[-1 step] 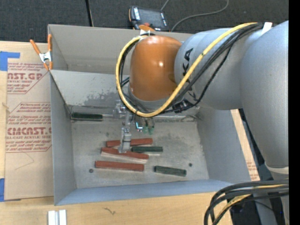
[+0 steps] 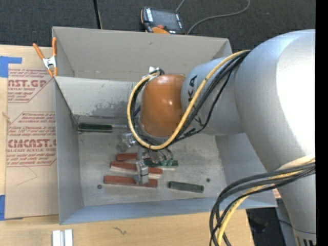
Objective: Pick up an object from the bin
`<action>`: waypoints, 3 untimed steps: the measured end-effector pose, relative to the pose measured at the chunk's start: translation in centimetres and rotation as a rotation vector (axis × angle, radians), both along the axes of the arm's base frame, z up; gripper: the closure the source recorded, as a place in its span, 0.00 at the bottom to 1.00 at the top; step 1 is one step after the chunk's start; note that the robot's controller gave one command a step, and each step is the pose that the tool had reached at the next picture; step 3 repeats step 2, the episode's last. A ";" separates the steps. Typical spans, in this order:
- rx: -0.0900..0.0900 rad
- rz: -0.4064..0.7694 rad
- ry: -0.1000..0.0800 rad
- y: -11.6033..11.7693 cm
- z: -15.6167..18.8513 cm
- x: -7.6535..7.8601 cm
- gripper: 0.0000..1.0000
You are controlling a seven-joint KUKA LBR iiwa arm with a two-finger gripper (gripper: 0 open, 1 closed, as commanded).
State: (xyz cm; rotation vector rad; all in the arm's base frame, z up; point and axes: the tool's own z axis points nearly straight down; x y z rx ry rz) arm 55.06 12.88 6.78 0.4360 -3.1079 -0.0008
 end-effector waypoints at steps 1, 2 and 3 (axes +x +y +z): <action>0.002 0.000 -0.006 0.1 0.3 0.2 1.00; 0.002 0.021 -0.014 -0.6 16.3 0.9 1.00; 0.002 0.021 -0.014 -0.6 16.3 0.9 1.00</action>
Offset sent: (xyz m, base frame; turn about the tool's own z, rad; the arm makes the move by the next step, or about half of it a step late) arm 0.0000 0.0000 0.0000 0.0000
